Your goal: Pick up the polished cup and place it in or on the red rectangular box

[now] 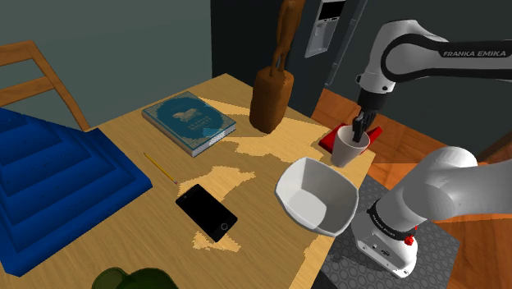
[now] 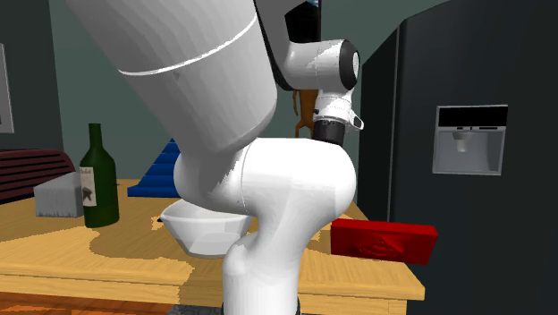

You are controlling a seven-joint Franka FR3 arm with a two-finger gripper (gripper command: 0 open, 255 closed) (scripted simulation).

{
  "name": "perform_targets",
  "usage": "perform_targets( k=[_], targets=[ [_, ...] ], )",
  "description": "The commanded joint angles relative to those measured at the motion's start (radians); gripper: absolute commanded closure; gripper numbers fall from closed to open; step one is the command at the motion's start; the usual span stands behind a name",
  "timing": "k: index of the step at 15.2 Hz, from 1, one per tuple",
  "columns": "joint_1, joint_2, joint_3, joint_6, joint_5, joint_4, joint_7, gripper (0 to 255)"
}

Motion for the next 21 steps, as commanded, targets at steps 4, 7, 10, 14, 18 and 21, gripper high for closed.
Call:
perform_targets(
  k=[4,7,10,14,18,21],
  targets=[
    [0.003,-0.017,0.012,-0.077,0.010,0.060,0.004,255],
    [0.006,-0.022,0.018,-0.119,0.015,0.097,0.006,255],
    [0.008,-0.025,0.023,-0.161,0.020,0.136,0.008,255],
    [0.011,-0.025,0.030,-0.214,0.027,0.189,0.011,255],
    [0.014,-0.021,0.037,-0.265,0.034,0.245,0.013,255],
    [0.016,-0.015,0.041,-0.303,0.038,0.288,0.014,255]
  ],
)
